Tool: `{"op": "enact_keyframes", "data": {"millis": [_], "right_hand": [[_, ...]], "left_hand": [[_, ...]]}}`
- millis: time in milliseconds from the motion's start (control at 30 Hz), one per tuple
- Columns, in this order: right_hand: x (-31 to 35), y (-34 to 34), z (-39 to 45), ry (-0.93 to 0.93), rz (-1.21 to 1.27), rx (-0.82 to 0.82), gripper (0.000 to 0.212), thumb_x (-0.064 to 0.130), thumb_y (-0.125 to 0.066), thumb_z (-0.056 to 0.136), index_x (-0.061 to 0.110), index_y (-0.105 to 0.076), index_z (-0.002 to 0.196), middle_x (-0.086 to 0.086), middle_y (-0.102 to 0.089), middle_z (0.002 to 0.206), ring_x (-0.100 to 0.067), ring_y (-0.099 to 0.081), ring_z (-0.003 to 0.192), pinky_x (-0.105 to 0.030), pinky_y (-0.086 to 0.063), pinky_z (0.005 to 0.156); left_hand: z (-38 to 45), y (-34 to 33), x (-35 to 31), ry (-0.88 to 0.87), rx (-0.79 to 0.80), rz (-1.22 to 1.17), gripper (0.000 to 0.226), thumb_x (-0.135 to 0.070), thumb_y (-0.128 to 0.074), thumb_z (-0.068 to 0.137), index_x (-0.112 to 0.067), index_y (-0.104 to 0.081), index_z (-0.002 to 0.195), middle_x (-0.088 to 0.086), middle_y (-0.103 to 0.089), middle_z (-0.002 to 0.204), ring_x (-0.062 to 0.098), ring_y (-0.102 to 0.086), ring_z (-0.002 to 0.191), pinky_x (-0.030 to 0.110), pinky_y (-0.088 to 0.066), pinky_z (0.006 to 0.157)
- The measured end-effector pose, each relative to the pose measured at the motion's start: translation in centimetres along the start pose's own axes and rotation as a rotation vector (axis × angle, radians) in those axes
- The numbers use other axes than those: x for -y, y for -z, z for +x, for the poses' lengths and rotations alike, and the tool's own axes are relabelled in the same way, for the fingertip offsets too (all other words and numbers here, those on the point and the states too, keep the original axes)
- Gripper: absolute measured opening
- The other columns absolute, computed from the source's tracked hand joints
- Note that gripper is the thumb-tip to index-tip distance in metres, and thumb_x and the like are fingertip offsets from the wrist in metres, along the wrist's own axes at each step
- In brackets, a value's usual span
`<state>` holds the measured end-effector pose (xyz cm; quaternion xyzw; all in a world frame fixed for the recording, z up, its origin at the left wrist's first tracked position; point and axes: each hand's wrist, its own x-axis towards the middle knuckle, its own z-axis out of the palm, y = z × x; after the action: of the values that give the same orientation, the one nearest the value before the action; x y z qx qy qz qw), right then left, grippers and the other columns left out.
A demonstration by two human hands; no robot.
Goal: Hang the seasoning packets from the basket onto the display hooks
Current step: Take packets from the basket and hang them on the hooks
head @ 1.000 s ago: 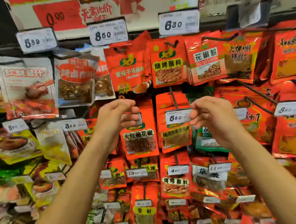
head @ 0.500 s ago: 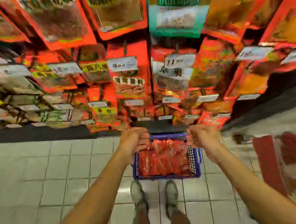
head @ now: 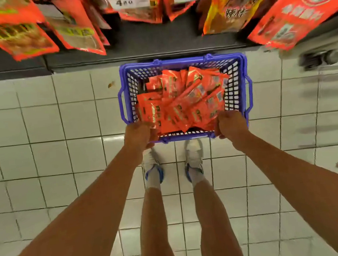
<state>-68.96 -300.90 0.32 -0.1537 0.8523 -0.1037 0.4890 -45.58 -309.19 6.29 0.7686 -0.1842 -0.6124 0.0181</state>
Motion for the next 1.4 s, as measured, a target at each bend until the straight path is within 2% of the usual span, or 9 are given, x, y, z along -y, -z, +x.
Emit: {"op": "enact_keyframes", "data": {"millis": [333, 500, 633, 767, 867, 1033, 1167, 1267, 1400], "right_hand": [[-2.9, -5.4, 13.9, 0.487, -0.944, -0.001, 0.065, 0.024, -0.057, 0.091, 0.025, -0.034, 0.152, -0.022, -0.023, 0.159, -0.044, -0.018, 0.149, -0.060, -0.040, 0.108], [-2.3, -5.2, 15.6, 0.588, -1.183, -0.032, 0.058, 0.038, -0.058, 0.093, 0.033, -0.042, 0.149, -0.014, -0.020, 0.167, -0.036, -0.008, 0.155, -0.060, -0.008, 0.121], [-0.9, -4.1, 12.6, 0.639, -0.966, 0.003, 0.046, 0.054, -0.059, 0.091, 0.020, -0.063, 0.123, -0.015, -0.070, 0.112, -0.039, -0.064, 0.109, -0.048, -0.047, 0.099], [1.4, -4.9, 7.6, 0.634, -0.487, 0.086, 0.039, 0.052, -0.064, 0.086, 0.013, -0.059, 0.083, -0.007, -0.061, 0.071, -0.029, -0.059, 0.068, -0.036, -0.049, 0.065], [2.9, -6.9, 5.0, 0.415, -0.105, 0.270, 0.025, 0.035, -0.071, 0.092, 0.011, -0.070, 0.088, -0.004, -0.072, 0.074, -0.017, -0.070, 0.067, -0.028, -0.053, 0.063], [4.6, -8.4, 5.8, 0.263, 0.135, 0.431, 0.020, 0.036, -0.066, 0.095, 0.019, -0.074, 0.101, -0.005, -0.077, 0.093, -0.027, -0.075, 0.085, -0.040, -0.061, 0.070], [5.0, -8.2, 11.3, 0.564, -0.588, 0.073, 0.048, 0.036, -0.062, 0.094, 0.018, -0.054, 0.137, -0.010, -0.060, 0.135, -0.031, -0.056, 0.126, -0.043, -0.050, 0.099], [4.4, -8.0, 14.1, 0.642, -1.259, 0.180, 0.097, 0.036, -0.069, 0.089, 0.022, -0.007, 0.161, -0.008, -0.004, 0.170, -0.033, 0.006, 0.156, -0.058, -0.009, 0.123], [3.5, -6.9, 14.9, 0.642, -1.408, 0.028, 0.076, 0.036, -0.065, 0.091, 0.026, -0.026, 0.155, -0.016, -0.034, 0.159, -0.039, -0.020, 0.152, -0.065, -0.009, 0.120]], "left_hand": [[11.1, -3.1, 5.5, 0.016, 0.057, 0.112, 0.018, -0.013, -0.057, 0.095, -0.018, -0.062, 0.078, -0.008, -0.067, 0.054, 0.009, -0.064, 0.052, 0.030, -0.051, 0.064], [11.0, -4.8, 7.1, 0.060, 0.107, 0.126, 0.015, -0.014, -0.056, 0.097, -0.014, -0.063, 0.084, 0.002, -0.068, 0.070, 0.016, -0.063, 0.062, 0.030, -0.053, 0.066], [9.6, -5.9, 8.1, -0.020, 0.206, 0.161, 0.012, -0.008, -0.062, 0.094, -0.013, -0.067, 0.085, 0.009, -0.071, 0.087, 0.022, -0.068, 0.078, 0.039, -0.057, 0.080], [8.6, -7.6, 8.7, -0.307, 0.334, 0.204, 0.057, -0.012, -0.082, 0.082, -0.022, -0.058, 0.132, -0.013, -0.062, 0.129, -0.003, -0.058, 0.109, 0.028, -0.053, 0.098], [8.1, -8.9, 7.9, -0.461, 0.321, 0.180, 0.085, -0.015, -0.087, 0.077, -0.022, -0.040, 0.146, -0.009, -0.060, 0.131, -0.004, -0.059, 0.115, 0.019, -0.052, 0.091], [10.7, -7.0, 7.4, -0.307, -0.038, 0.244, 0.034, -0.004, -0.047, 0.094, -0.017, -0.058, 0.123, -0.002, -0.063, 0.084, 0.026, -0.064, 0.084, 0.032, -0.045, 0.065], [12.6, -4.8, 7.5, -0.174, -0.004, 0.085, 0.032, -0.008, -0.052, 0.083, -0.022, -0.064, 0.109, 0.007, -0.066, 0.082, 0.023, -0.061, 0.074, 0.035, -0.051, 0.066], [12.9, -4.0, 7.7, -0.179, 0.011, 0.010, 0.011, -0.027, -0.064, 0.087, -0.029, -0.066, 0.098, 0.000, -0.074, 0.092, 0.022, -0.071, 0.090, 0.039, -0.057, 0.078], [12.5, -3.5, 8.4, -0.280, -0.011, 0.009, 0.006, -0.038, -0.063, 0.095, -0.035, -0.065, 0.098, -0.012, -0.074, 0.089, 0.010, -0.071, 0.087, 0.025, -0.056, 0.068]]}}
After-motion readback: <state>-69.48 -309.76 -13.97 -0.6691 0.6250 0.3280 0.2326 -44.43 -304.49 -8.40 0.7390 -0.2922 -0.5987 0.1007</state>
